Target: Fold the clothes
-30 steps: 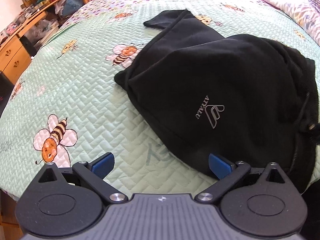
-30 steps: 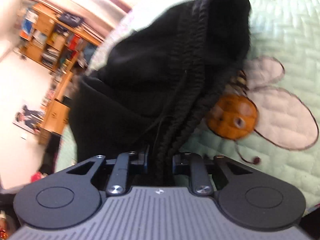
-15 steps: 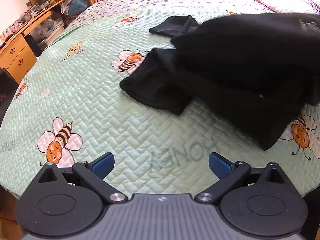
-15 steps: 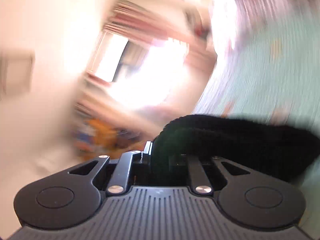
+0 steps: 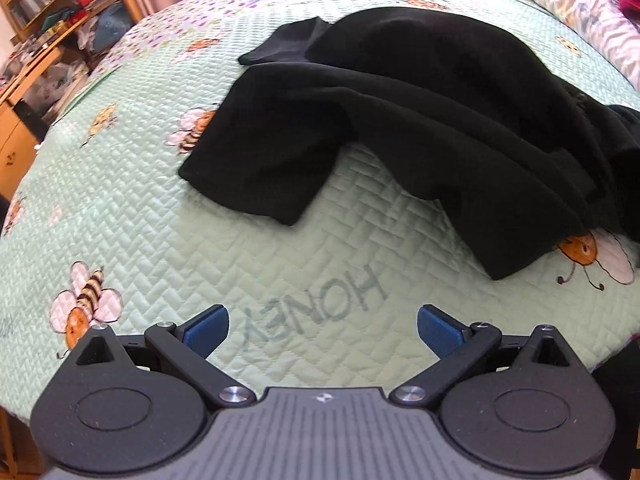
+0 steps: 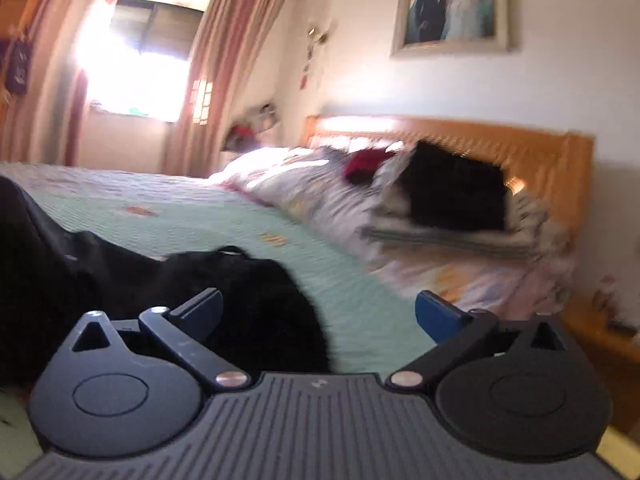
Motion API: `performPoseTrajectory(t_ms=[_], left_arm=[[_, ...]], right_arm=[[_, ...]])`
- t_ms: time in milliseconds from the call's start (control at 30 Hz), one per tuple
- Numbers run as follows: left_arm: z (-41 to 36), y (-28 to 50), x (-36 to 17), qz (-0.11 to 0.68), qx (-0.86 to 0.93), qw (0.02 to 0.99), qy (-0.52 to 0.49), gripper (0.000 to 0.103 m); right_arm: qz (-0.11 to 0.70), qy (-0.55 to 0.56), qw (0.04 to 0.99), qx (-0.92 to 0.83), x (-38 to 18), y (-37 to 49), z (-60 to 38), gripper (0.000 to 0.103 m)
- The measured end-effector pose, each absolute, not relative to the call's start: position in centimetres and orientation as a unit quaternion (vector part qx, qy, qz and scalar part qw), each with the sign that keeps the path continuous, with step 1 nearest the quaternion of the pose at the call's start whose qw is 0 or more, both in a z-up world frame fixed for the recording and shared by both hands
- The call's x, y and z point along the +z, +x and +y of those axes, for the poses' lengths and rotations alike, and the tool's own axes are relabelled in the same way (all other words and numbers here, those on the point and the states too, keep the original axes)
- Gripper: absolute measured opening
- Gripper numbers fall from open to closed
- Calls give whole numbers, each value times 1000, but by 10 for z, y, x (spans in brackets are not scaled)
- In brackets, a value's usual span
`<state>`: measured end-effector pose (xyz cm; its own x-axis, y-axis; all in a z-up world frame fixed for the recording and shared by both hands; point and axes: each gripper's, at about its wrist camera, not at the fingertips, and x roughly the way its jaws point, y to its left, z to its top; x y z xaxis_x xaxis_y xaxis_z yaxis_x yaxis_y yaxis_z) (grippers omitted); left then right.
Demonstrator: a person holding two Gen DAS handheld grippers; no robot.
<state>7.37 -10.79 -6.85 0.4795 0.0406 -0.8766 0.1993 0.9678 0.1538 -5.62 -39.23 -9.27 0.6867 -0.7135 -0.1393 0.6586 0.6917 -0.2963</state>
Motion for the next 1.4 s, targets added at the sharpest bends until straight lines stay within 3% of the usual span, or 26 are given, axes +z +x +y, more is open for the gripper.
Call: performPoseTrajectory(t_ms=[100,267,533,600,667,700,900,1033,1267,1400], left_arm=[[-115,76,-73,511,-56,848,125,101],[-126,79,-78,517,-63,843,133,101],[-134,82,-82,526,-42,837,143,101],[-134,82,-82,529,-37,836,143,101],[-135,81,-81,527,-33,836,148,101],[-135,81,-81,526,-32,836,150,101],[-140,79,-78,518,-36,840,156,101],[-143,72,-75,497,-39,849,175,101],[-125,79,-74,501,-31,851,151,101],[-114,83,-78,511,-20,847,143,101]], right_arm=[[160,-183,839,-487,-117,-76,-419,103],[234,-156,773,-568,-150,-107,-472,103],[299,13,754,-585,-185,-115,-547,103],[287,17,756,-589,-187,-100,-565,102],[237,23,769,-593,-175,-91,-565,88],[201,23,779,-594,-163,-88,-558,86],[48,-40,861,-504,-95,-79,-458,103],[40,-35,925,-375,-72,-58,-397,103],[200,75,974,-79,-72,12,-338,103],[275,84,957,-37,-97,68,-318,103]])
